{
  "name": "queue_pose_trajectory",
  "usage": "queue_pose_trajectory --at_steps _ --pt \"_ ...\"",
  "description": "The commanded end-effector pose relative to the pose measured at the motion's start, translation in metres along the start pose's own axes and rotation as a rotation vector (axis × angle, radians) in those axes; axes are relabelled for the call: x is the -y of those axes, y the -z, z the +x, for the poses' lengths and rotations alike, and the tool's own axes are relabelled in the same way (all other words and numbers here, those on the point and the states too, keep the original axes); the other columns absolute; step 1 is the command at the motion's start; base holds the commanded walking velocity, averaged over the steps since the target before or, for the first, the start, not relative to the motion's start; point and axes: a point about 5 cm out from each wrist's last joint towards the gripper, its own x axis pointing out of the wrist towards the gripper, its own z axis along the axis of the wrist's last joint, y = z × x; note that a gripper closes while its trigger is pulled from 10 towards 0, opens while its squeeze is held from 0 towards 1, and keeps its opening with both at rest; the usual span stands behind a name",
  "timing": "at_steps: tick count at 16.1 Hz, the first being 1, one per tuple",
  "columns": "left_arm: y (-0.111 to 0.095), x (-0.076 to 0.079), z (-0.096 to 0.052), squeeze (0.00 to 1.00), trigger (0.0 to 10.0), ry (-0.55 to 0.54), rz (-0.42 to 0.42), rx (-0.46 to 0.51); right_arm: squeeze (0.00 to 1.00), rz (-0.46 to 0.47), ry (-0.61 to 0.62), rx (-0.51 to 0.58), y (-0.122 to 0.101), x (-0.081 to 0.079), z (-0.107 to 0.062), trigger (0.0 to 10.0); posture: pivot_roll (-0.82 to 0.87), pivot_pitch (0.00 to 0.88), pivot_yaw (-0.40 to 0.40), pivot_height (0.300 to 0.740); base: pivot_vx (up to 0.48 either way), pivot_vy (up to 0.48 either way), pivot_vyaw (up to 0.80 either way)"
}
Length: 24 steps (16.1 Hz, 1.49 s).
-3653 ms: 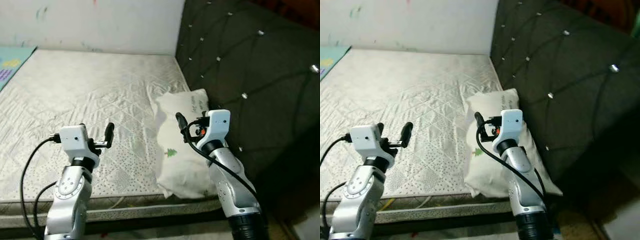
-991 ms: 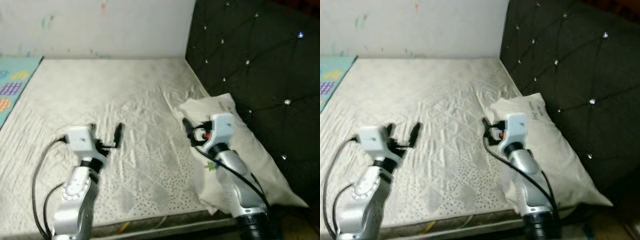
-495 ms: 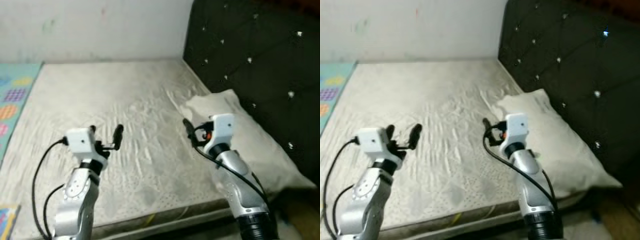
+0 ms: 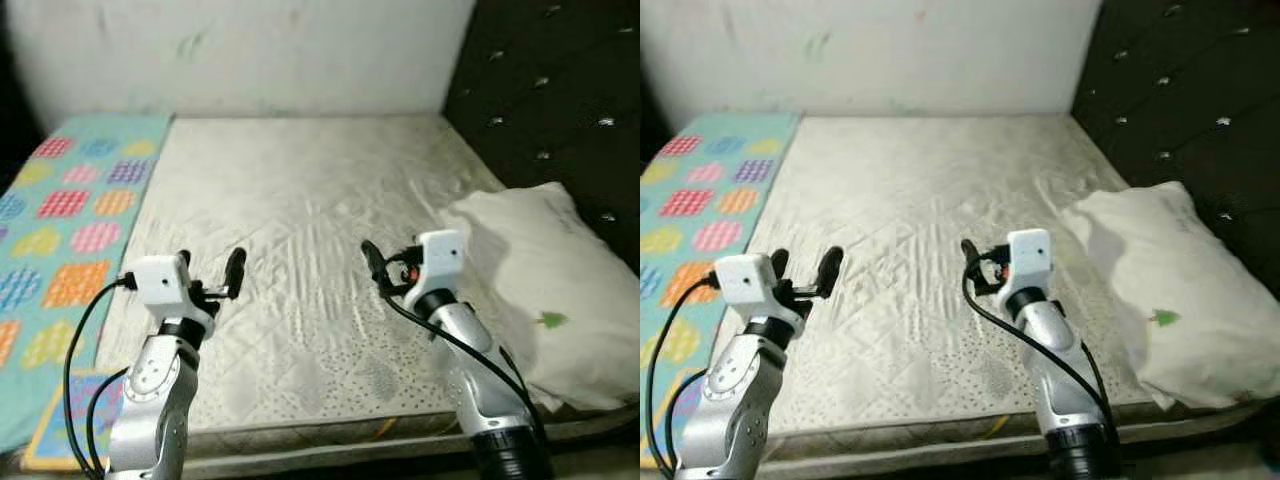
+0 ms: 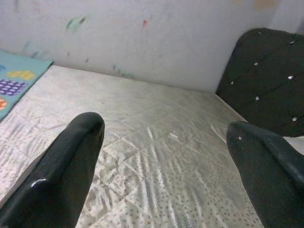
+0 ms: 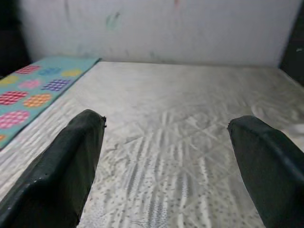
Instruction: Clean up the room
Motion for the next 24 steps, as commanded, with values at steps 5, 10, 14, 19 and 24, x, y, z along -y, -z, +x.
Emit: queue_pose_trajectory --at_steps 5,10,14,19,24 --pt "-0.0024 -0.004 0.0001 0.0 10.0 -0.015 0.012 0.003 0.0 -0.007 -0.004 0.038 -0.0077 -0.0044 0.003 10.0 -0.08 0.0 -0.063 0.74 0.0 0.48 0.0" --pt "-0.0023 -0.0032 0.0016 0.0 10.0 -0.012 0.013 0.007 0.0 0.002 0.013 0.038 -0.0079 -0.001 0.0032 10.0 -0.09 0.0 -0.061 0.74 0.0 0.48 0.0" --pt "-0.0022 -0.0029 0.0021 0.0 10.0 -0.009 0.012 0.006 0.0 -0.003 0.018 0.035 -0.0066 0.001 0.0024 10.0 -0.09 0.0 -0.06 0.74 0.0 0.48 0.0" --pt "-0.002 -0.0031 0.0025 0.0 10.0 -0.009 0.006 0.001 0.0 -0.006 0.017 0.039 -0.0067 -0.0002 0.0027 10.0 -0.09 0.0 -0.06 0.74 0.0 0.48 0.0" --pt "-0.0006 -0.0017 0.0027 0.0 10.0 -0.005 0.0 -0.003 0.0 -0.011 0.017 0.036 -0.0056 0.0014 0.0025 10.0 -0.09 0.0 -0.061 0.74 0.0 0.48 0.0"
